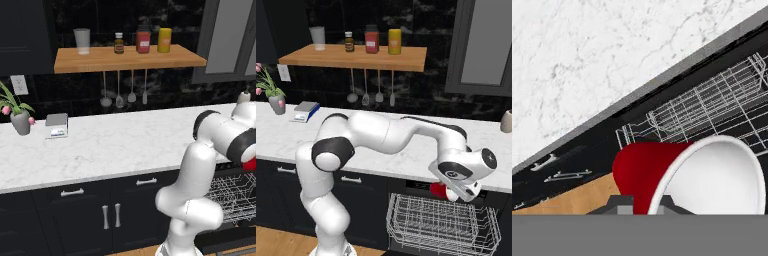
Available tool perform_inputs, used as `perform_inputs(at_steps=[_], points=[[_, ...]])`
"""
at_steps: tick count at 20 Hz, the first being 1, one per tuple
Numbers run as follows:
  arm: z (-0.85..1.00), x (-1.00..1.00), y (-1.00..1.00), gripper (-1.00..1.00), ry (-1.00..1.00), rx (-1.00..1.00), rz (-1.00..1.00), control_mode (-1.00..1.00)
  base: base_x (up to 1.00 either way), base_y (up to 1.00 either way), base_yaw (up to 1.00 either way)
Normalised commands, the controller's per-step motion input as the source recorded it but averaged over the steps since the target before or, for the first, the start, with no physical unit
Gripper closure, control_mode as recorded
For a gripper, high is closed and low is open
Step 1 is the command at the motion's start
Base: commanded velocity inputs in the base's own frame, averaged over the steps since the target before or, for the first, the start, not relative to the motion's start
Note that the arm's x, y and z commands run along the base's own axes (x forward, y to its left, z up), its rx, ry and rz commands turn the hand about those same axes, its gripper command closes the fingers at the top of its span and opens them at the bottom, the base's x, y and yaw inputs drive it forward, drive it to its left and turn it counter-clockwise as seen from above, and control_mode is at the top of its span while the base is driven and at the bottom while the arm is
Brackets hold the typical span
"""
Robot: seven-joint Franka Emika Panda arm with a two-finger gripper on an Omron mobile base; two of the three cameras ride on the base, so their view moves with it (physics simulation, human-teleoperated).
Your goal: Pick up the cup and bowl from the counter, place them in the dishwasher, and close the dishwasher door.
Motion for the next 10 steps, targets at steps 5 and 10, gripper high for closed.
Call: perform_inputs(at_steps=[5, 10], points=[[-0.11, -0.52, 0.04, 1.00, 0.00, -0.03, 0.34, -1.00, 0.00, 0.00, 0.00], [-0.40, -0.06, 0.36, 1.00, 0.01, 0.00, 0.24, -1.00, 0.00, 0.00, 0.00]])
